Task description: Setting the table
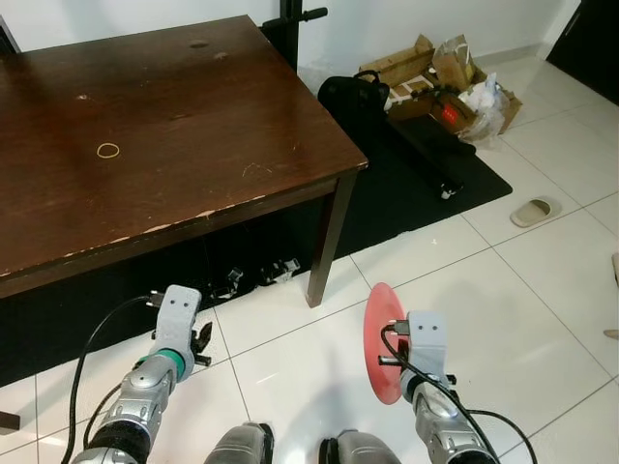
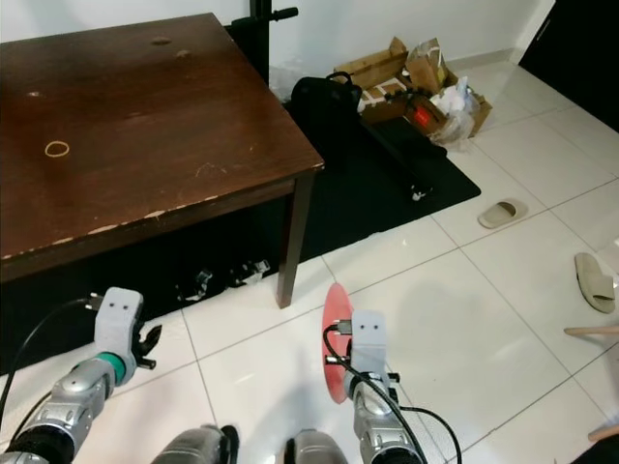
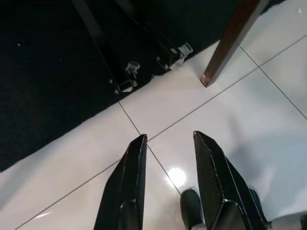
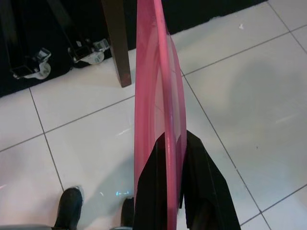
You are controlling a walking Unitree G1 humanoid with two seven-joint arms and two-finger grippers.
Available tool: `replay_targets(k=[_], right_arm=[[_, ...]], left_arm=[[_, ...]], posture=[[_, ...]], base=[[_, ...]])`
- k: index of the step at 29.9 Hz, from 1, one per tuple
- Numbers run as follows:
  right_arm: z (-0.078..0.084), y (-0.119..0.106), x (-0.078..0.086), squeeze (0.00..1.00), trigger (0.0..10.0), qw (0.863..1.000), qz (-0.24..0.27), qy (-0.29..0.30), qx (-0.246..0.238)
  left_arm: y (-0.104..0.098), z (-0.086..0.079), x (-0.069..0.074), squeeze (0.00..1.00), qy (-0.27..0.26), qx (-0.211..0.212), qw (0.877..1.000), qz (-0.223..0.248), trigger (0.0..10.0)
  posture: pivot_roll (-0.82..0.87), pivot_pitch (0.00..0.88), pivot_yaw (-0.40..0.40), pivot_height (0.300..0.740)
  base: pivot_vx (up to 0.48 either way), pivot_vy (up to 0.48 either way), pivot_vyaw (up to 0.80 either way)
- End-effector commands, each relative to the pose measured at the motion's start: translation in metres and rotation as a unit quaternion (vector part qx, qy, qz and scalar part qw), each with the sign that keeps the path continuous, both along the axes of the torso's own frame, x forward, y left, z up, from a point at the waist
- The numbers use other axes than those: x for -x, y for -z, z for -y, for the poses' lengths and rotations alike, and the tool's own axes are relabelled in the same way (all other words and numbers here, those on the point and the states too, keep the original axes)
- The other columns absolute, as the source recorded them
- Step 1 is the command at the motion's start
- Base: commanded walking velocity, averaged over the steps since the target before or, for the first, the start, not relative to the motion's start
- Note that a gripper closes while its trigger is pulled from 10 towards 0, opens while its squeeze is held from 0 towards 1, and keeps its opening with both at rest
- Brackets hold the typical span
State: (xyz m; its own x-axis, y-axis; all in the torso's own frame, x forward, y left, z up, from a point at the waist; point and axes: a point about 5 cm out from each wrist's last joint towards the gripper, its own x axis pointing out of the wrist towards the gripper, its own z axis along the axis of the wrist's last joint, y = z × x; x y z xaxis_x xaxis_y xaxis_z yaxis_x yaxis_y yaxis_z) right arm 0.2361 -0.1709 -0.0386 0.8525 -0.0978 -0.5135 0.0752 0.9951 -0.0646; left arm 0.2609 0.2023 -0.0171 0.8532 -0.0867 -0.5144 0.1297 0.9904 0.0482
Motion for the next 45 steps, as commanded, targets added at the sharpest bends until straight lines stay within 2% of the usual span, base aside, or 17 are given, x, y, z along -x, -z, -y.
replay_targets(k=[1, 4, 7, 13, 16, 18, 21, 22, 30, 45], right_arm=[[0.003, 0.005, 0.005, 0.0, 10.0, 1.0, -0.012, 0.001, 0.006], [0.003, 0.006, 0.006, 0.0, 10.0, 1.0, -0.015, 0.002, 0.006], [0.01, 0.014, 0.016, 0.0, 10.0, 0.999, -0.038, 0.018, 0.009], [0.015, 0.022, 0.03, 0.0, 10.0, 0.998, -0.055, 0.005, 0.027], [0.019, 0.022, 0.032, 0.0, 10.0, 0.998, -0.053, 0.007, 0.029], [0.024, 0.021, 0.034, 0.0, 10.0, 0.998, -0.049, 0.013, 0.031], [0.028, 0.021, 0.035, 0.0, 10.0, 0.998, -0.048, 0.017, 0.032], [0.03, 0.022, 0.039, 0.0, 10.0, 0.998, -0.05, 0.02, 0.032], [0.03, 0.027, 0.05, 0.0, 10.0, 0.998, -0.056, 0.023, 0.032], [0.023, 0.025, 0.045, 0.0, 10.0, 0.998, -0.037, 0.049, 0.01]], left_arm=[[0.006, 0.001, 0.004, 0.0, -0.003, -0.001, 1.0, -0.012, 10.0], [0.007, 0.002, 0.005, 0.0, -0.003, -0.001, 1.0, -0.015, 10.0], [0.014, 0.008, 0.011, 0.0, 0.011, -0.003, 0.999, -0.033, 10.0], [0.022, 0.008, 0.019, 0.0, 0.009, -0.007, 0.999, -0.051, 10.0], [0.024, 0.01, 0.021, 0.0, 0.013, 0.0, 0.998, -0.058, 10.0], [0.028, 0.014, 0.024, 0.0, 0.029, 0.027, 0.996, -0.076, 10.0], [0.03, 0.012, 0.029, 0.0, 0.041, 0.037, 0.995, -0.086, 10.0], [0.032, 0.007, 0.035, 0.0, 0.044, 0.038, 0.994, -0.092, 10.0], [0.038, -0.007, 0.051, 0.0, 0.023, 0.036, 0.995, -0.095, 10.0], [0.038, -0.005, 0.05, 0.0, 0.024, 0.027, 0.995, -0.089, 10.0]], posture=[[0.0, 0.0, 0.009, 0.74], [0.0, 0.0, 0.009, 0.74], [-0.03, 0.0, 0.013, 0.74], [-0.04, 0.0, 0.006, 0.74], [-0.05, 0.0, 0.008, 0.74], [-0.06, 0.0, 0.015, 0.74], [-0.07, 0.0, 0.023, 0.74], [-0.07, 0.0, 0.029, 0.74], [-0.07, 0.0, 0.035, 0.74], [-0.07, 0.005, 0.047, 0.74]], base=[[0.0, 0.0, 0.0], [0.0, 0.0, 0.0], [0.0, 0.0, 0.0], [0.0, 0.0, 0.0], [0.0, 0.0, 0.0], [0.0, 0.0, 0.0], [0.0, 0.0, 0.0], [0.0, 0.0, 0.0], [0.0, 0.0, 0.0], [0.0, 0.0, 0.0]])
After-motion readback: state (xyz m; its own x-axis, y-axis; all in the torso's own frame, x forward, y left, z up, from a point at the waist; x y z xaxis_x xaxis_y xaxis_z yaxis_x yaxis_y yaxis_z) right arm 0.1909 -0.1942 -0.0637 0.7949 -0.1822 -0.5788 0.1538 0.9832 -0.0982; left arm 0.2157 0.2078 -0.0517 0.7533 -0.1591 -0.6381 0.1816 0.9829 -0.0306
